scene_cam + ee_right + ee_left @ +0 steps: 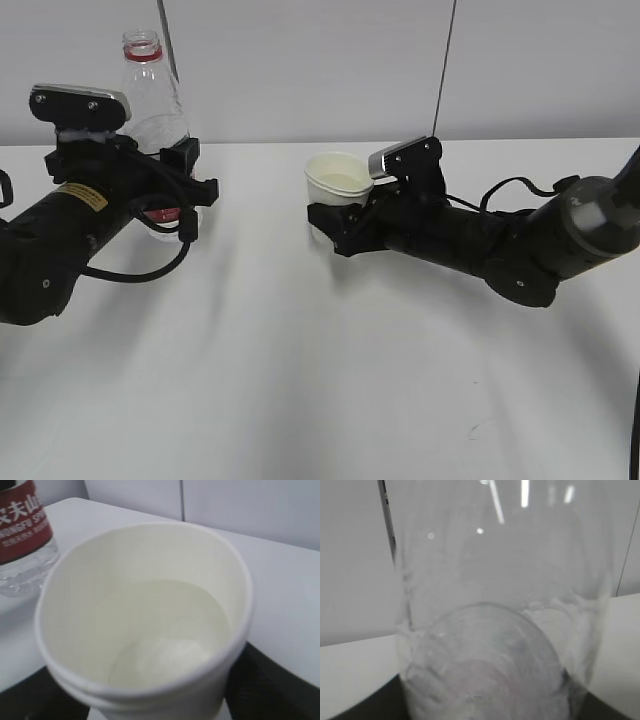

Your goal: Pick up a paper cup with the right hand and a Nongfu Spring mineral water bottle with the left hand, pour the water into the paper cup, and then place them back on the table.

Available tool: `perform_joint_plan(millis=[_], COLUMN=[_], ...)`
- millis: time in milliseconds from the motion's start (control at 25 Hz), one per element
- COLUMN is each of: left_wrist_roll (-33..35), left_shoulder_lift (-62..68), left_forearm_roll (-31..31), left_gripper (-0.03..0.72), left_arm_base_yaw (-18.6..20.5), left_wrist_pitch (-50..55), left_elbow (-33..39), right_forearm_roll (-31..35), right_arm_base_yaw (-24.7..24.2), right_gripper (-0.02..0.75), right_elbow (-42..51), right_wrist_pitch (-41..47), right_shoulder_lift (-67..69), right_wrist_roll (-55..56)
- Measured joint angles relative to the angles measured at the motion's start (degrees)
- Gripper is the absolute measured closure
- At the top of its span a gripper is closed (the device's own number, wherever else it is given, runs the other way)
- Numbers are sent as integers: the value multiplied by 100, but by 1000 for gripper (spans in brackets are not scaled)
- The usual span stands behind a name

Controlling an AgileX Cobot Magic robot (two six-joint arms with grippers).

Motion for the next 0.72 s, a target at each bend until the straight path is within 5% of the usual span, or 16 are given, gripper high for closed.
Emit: perform_joint_plan(millis=[400,720], left_wrist_roll=[-4,-4], left_shoulder_lift=[6,341], left_forearm_roll=[-11,-11], left_gripper=[342,342], left_arm_base_yaw=[0,0], left_wrist_pitch=[0,-73], left_elbow=[0,0], right_forearm_roll=[1933,2693], right_arm_base_yaw=[0,0], right_gripper=[207,207], right_elbow=[0,0], right_wrist_pitch=[430,457], right_shoulder_lift=[0,0], right_wrist_roll=[-944,-1544])
